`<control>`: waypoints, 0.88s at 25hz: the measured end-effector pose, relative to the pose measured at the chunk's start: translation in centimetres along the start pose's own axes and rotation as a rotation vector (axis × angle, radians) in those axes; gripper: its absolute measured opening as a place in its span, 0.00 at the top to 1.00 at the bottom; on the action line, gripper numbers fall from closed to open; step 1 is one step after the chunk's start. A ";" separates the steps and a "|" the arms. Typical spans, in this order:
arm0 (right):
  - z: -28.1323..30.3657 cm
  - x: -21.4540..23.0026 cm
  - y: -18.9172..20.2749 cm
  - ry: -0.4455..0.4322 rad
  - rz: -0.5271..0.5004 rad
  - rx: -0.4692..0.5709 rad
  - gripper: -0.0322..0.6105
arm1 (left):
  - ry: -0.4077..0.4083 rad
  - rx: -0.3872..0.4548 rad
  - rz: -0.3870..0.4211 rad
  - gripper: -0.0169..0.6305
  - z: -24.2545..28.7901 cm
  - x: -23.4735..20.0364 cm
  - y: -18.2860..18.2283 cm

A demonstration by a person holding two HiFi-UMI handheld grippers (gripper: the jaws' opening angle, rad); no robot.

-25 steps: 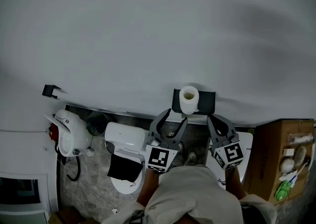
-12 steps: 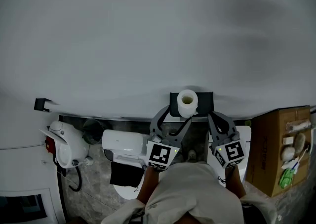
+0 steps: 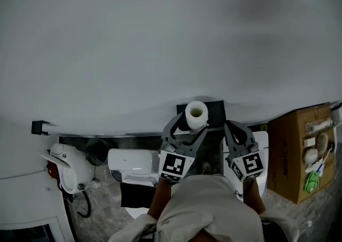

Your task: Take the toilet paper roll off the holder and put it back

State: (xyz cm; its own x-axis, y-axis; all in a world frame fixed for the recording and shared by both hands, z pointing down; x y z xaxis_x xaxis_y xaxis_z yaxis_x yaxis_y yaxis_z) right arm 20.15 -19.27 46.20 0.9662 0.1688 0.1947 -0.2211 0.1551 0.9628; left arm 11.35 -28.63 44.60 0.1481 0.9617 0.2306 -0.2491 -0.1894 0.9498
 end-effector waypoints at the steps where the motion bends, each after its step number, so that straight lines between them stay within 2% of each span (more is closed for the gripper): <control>1: 0.0 0.1 0.0 0.005 -0.001 -0.001 0.95 | 0.005 -0.001 0.000 0.47 0.1 0.0 0.0; 11: -0.2 -0.3 0.0 0.017 -0.002 -0.002 0.95 | 0.011 -0.039 0.016 0.47 1.2 -0.1 0.6; 14: -0.5 -0.5 -0.2 0.021 -0.018 -0.014 0.95 | 0.015 -0.038 0.024 0.50 1.3 0.0 0.6; 22: -1.0 -0.5 0.3 0.031 -0.007 -0.031 0.95 | 0.017 -0.034 0.022 0.52 1.2 0.0 0.5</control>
State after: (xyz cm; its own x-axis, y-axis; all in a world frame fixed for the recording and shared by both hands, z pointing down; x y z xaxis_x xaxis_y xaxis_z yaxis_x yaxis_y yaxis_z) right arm 19.43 -18.33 46.16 0.9631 0.1982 0.1820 -0.2193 0.1865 0.9577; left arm 12.37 -29.01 45.33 0.1260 0.9608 0.2471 -0.2845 -0.2036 0.9368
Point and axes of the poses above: the fingertips, and each gripper's own axes: z forward along the fingers, x to its right, y out of its underside, the point moved 3 cm from there along -z, backward along the fingers, and after that the axes turned 8 degrees about z, right-handed, at the moved point
